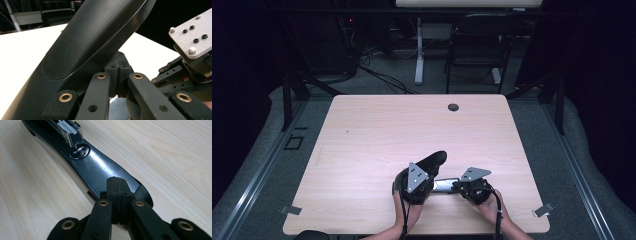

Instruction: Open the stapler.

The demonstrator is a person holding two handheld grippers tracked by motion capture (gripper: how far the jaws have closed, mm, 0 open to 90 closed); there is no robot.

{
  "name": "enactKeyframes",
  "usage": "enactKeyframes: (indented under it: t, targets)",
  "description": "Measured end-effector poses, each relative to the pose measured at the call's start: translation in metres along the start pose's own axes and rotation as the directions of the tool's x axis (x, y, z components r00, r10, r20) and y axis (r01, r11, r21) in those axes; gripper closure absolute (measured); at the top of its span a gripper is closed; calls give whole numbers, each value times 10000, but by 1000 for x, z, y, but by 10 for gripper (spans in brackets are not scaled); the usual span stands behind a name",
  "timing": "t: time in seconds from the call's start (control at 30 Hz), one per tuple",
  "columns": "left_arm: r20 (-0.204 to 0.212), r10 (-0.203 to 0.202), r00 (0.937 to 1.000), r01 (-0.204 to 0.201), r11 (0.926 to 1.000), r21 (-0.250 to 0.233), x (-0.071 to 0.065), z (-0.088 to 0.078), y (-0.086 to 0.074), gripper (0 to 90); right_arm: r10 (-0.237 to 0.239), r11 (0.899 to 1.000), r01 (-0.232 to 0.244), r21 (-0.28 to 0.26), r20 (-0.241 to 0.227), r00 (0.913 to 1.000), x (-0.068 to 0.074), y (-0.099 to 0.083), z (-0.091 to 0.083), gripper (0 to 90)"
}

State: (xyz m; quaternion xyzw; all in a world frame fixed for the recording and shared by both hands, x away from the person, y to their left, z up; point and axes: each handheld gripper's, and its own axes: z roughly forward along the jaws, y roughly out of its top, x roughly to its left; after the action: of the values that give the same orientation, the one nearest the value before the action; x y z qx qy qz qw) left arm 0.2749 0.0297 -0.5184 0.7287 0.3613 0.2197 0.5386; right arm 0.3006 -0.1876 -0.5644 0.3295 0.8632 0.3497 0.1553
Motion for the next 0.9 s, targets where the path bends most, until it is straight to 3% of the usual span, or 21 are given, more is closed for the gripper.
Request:
enactKeyframes:
  t: [0.43,0.9]
  targets:
    - [-78,-100,9999,98,9998,-184,6,-8,4,900,48,10000,-48,-34,1,10000,-1,0,0,900]
    - [12,-420,9991,420,9991,-47,11,-15,9,900,115,9999,-115,-52,-32,9999,-1,0,0,900]
